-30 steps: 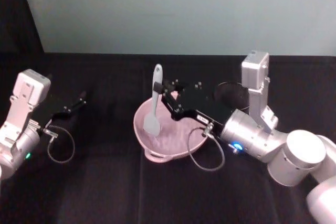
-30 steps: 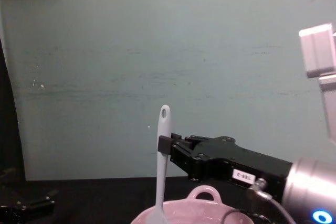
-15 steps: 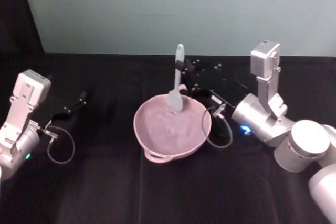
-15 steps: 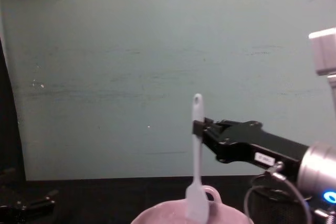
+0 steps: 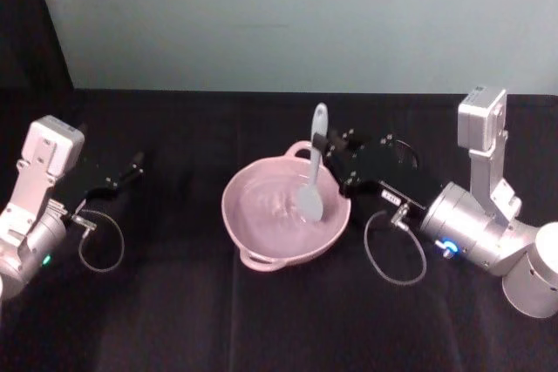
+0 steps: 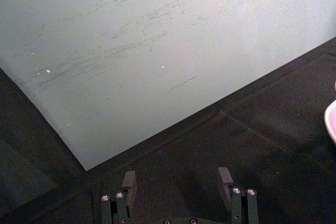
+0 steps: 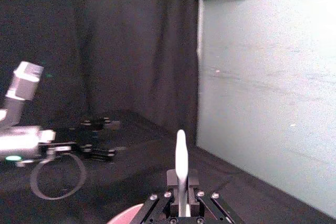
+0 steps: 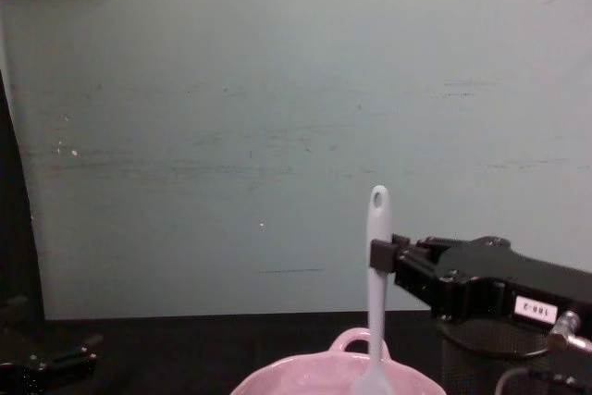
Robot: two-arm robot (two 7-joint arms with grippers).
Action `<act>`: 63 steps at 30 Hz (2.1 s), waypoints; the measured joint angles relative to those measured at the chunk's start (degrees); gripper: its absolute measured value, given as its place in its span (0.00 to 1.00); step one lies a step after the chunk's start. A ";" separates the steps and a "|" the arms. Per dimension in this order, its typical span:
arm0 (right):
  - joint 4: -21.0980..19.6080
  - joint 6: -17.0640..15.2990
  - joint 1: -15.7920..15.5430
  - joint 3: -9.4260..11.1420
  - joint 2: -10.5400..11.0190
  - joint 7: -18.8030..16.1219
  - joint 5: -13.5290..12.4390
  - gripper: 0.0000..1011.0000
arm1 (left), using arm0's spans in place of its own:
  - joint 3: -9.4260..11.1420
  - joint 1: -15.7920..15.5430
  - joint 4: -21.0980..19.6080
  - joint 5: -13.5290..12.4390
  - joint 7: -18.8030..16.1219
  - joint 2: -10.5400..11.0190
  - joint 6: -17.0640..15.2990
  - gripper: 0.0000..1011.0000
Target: Use the one hand to pick up the spoon and stir the clear water in the bowl.
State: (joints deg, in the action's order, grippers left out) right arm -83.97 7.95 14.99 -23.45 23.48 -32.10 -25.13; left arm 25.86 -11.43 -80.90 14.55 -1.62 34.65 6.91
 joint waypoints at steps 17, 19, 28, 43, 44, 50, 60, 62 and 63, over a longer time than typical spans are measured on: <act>3.92 1.80 2.63 -4.37 -5.74 0.12 -0.55 0.11 | 0.00 0.00 0.00 0.00 0.00 0.00 0.00 1.00; 6.14 3.01 3.79 -4.43 -6.88 1.11 0.58 0.11 | 0.00 0.00 0.00 0.00 0.00 0.00 0.00 1.00; 11.49 7.16 6.63 -2.38 -8.65 4.73 5.24 0.11 | 0.00 0.00 0.00 0.00 0.00 0.00 0.00 1.00; 1.55 1.32 0.83 1.02 -2.52 2.71 3.90 0.11 | 0.00 0.00 0.00 0.00 0.00 0.00 0.00 1.00; 0.21 0.24 0.00 0.96 -1.88 2.14 3.13 0.11 | 0.00 0.00 0.00 0.00 0.00 0.00 0.00 1.00; -2.85 -2.74 -2.30 -0.55 -0.93 0.37 0.50 0.11 | 0.00 0.00 0.00 0.00 0.00 0.00 0.00 1.00; -0.10 -0.90 -0.78 -3.72 -4.71 -0.20 -1.42 0.11 | 0.00 0.00 0.00 0.00 0.00 0.00 0.00 1.00; 0.99 -0.05 -0.07 -3.96 -5.43 -0.11 -1.30 0.11 | 0.00 0.00 0.00 0.00 0.00 0.00 0.00 1.00; 1.83 0.70 0.62 -4.13 -6.07 0.05 -1.06 0.11 | 0.00 0.00 0.00 0.00 0.00 0.00 0.00 1.00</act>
State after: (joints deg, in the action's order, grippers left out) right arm -82.13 8.65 15.61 -27.58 17.42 -32.05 -26.19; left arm 25.86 -11.43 -80.90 14.55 -1.62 34.65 6.91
